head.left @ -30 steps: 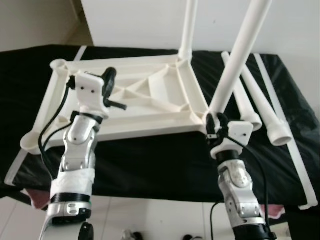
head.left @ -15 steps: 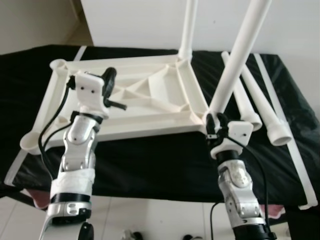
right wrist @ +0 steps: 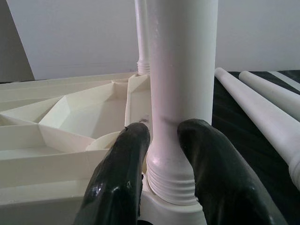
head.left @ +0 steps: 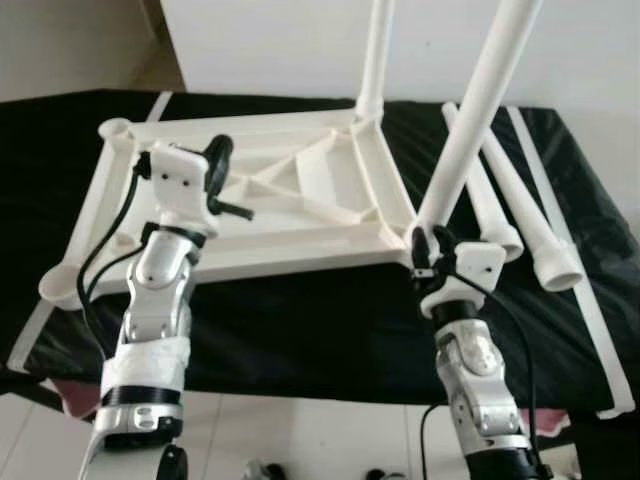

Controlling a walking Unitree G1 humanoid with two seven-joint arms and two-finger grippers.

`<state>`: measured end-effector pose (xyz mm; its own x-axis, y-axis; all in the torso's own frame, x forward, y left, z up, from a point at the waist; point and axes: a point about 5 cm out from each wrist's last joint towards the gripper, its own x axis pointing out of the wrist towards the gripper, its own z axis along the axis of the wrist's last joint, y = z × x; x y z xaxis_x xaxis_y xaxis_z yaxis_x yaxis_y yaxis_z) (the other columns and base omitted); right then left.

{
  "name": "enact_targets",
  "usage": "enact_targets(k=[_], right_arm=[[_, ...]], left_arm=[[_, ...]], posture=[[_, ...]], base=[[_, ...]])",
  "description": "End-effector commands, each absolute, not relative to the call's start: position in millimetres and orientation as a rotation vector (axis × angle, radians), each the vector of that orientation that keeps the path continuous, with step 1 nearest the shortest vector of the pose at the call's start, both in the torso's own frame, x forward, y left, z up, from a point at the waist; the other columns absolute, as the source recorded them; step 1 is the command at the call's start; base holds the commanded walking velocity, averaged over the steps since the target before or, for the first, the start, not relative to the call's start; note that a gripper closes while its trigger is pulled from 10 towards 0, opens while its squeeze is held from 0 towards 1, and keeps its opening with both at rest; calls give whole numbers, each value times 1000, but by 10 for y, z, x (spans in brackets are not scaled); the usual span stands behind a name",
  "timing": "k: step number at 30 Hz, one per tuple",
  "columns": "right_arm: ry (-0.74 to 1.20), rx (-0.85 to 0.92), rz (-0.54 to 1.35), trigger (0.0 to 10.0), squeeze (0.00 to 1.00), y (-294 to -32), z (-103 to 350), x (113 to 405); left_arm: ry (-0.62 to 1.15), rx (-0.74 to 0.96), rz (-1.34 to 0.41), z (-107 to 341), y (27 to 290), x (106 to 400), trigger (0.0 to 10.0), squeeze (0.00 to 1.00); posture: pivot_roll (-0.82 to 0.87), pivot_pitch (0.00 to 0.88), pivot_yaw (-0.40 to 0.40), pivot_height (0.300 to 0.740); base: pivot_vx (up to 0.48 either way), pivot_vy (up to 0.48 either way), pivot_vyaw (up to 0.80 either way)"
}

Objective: Building children table

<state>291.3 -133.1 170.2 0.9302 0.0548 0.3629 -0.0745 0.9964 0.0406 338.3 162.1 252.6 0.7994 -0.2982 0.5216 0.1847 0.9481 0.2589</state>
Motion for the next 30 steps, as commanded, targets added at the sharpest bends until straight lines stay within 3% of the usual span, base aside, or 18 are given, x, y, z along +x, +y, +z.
enact_targets(k=[1,30], right_arm=[[-364,61,64,10000,0,-1338,1696,2908],[-363,61,93,10000,0,-1306,1694,2927]], left_arm=[[-591,177,-192,2527,1634,3387,10000,0],[-598,182,-199,2531,1612,3377,10000,0]], posture=[[-74,145,10,740],[-67,118,-1,740]], base=[[0,0,0],[0,0,0]])
